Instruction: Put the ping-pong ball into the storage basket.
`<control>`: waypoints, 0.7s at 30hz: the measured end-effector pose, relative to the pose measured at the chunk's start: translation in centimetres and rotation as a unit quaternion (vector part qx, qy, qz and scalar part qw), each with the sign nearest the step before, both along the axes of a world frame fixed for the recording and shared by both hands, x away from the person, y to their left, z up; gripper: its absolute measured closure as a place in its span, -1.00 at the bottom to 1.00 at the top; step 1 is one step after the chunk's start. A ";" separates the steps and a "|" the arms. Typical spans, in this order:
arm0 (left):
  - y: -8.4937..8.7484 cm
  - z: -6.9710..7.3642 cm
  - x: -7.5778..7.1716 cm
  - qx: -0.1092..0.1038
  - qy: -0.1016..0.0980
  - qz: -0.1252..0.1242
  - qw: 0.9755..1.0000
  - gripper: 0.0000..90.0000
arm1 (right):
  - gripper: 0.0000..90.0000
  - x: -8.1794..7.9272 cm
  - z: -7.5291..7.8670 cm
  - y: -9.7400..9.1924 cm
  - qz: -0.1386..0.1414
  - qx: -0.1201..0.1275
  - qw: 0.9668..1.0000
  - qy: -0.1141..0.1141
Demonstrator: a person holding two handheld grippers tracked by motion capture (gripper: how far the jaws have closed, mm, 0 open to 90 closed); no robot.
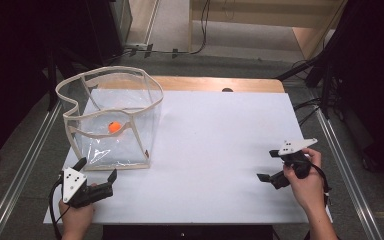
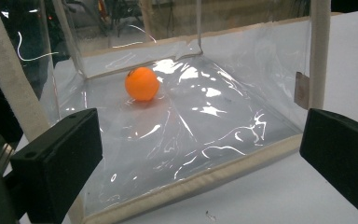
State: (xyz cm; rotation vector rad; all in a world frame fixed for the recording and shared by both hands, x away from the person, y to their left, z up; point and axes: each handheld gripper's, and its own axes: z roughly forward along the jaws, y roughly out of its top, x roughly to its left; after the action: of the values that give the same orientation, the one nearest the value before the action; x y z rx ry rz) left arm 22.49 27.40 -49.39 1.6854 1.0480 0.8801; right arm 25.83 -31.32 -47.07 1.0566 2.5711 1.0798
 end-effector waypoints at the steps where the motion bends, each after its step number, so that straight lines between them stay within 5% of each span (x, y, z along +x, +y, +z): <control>1: 0.0 0.0 0.0 0.000 0.000 0.000 1.000 -1.00 | -1.00 -0.2 -0.1 -0.2 -0.004 0.003 1.000 -0.006; 11: 0.0 0.0 0.0 -0.001 -0.001 -0.003 1.000 -1.00 | -1.00 -1.8 -1.5 -1.9 -0.023 0.053 0.998 -0.024; 16: 0.1 0.0 0.0 -0.002 -0.001 -0.003 1.000 -1.00 | -1.00 -2.8 -2.1 -3.1 -0.036 0.098 0.993 -0.047; 21: 0.1 0.0 0.0 -0.002 -0.002 -0.004 1.000 -1.00 | -1.00 -3.4 -2.9 -3.7 -0.037 0.116 0.991 -0.053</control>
State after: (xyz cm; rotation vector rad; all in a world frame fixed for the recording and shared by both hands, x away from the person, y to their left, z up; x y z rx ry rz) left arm 22.49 27.47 -49.37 1.6827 1.0399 0.8761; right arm 22.40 -35.05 -49.96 1.1006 2.3477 1.4028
